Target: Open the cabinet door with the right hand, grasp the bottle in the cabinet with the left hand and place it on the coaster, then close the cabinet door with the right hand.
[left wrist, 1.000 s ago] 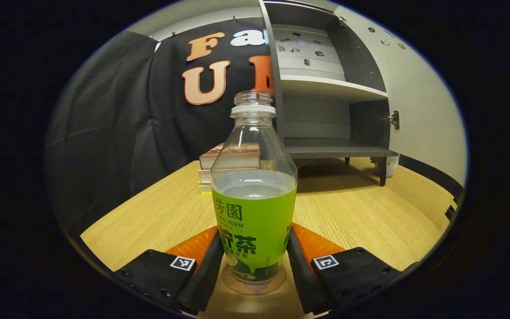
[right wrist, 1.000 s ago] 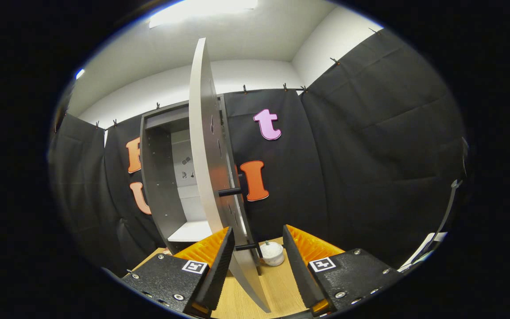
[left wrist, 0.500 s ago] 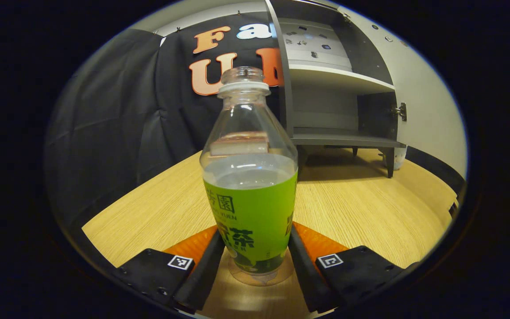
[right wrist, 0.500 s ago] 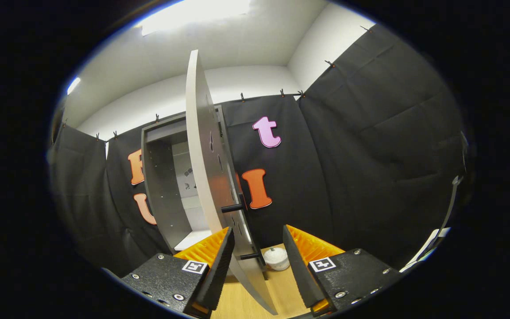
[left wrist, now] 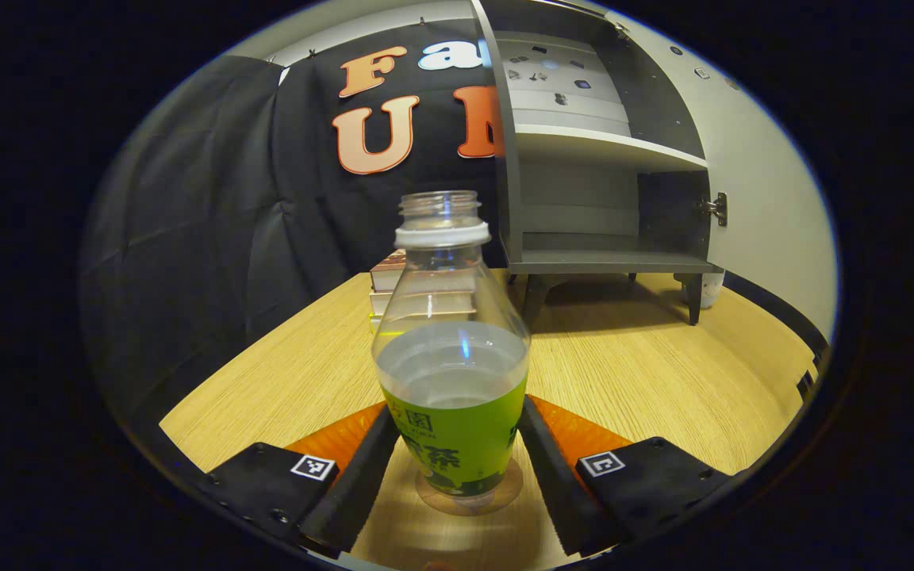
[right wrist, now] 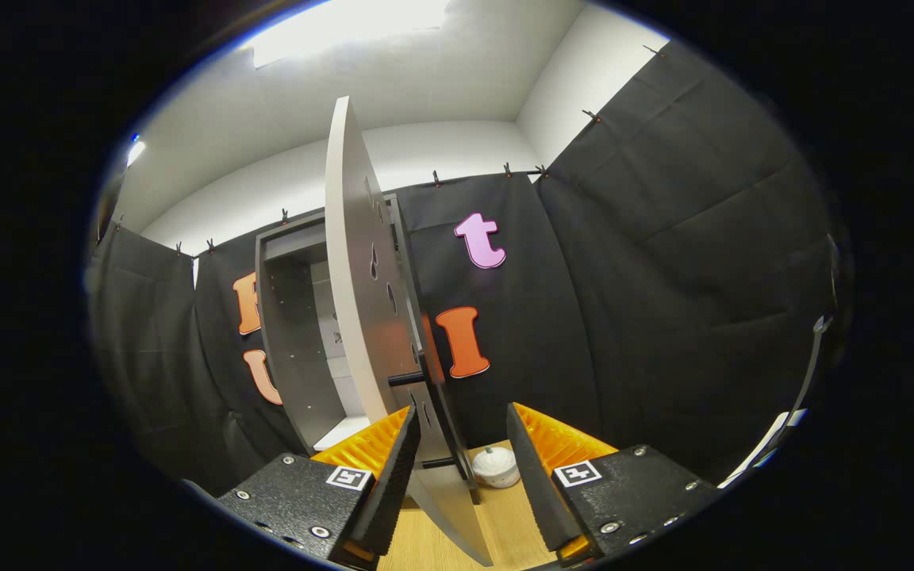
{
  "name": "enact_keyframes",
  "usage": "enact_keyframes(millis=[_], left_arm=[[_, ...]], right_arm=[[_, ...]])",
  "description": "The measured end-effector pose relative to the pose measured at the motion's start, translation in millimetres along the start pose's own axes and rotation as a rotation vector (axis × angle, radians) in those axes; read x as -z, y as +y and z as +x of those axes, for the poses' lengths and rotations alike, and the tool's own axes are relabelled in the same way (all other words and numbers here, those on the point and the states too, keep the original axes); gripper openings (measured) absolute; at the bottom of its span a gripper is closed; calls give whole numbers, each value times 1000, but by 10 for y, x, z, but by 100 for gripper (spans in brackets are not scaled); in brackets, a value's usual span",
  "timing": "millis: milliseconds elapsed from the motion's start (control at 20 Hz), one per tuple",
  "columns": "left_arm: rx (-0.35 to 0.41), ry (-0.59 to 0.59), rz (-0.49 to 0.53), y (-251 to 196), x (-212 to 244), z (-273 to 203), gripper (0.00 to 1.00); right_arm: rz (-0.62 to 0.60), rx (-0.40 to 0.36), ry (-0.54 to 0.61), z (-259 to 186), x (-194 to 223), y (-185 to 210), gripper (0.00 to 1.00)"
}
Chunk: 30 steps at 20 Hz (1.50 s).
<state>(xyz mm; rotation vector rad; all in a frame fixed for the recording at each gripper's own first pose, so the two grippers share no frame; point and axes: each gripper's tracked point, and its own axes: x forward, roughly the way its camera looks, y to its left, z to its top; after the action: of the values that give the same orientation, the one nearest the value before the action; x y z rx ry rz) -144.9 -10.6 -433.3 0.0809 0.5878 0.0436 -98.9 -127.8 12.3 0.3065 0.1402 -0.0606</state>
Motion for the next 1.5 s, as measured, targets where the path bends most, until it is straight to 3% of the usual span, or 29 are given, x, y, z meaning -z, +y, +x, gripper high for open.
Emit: enact_keyframes(millis=[200, 600, 1050, 1200, 1500], left_arm=[[-44, -22, 1, 114, -253, -62, 96], [-49, -65, 45, 99, -798, -243, 96], [-52, -180, 24, 52, -1629, -597, 96], [-45, -208, 27, -35, -1842, -694, 96], [-29, -194, 57, -156, -1854, -759, 96]], right_arm=[[4, -44, -16, 101, -48, -73, 69], [-70, -90, -20, 201, -48, -262, 69], [-93, -249, 10, 235, 110, -179, 69], [-95, -255, 17, 328, 186, -270, 69], [-55, -401, 55, 344, 269, -175, 68]])
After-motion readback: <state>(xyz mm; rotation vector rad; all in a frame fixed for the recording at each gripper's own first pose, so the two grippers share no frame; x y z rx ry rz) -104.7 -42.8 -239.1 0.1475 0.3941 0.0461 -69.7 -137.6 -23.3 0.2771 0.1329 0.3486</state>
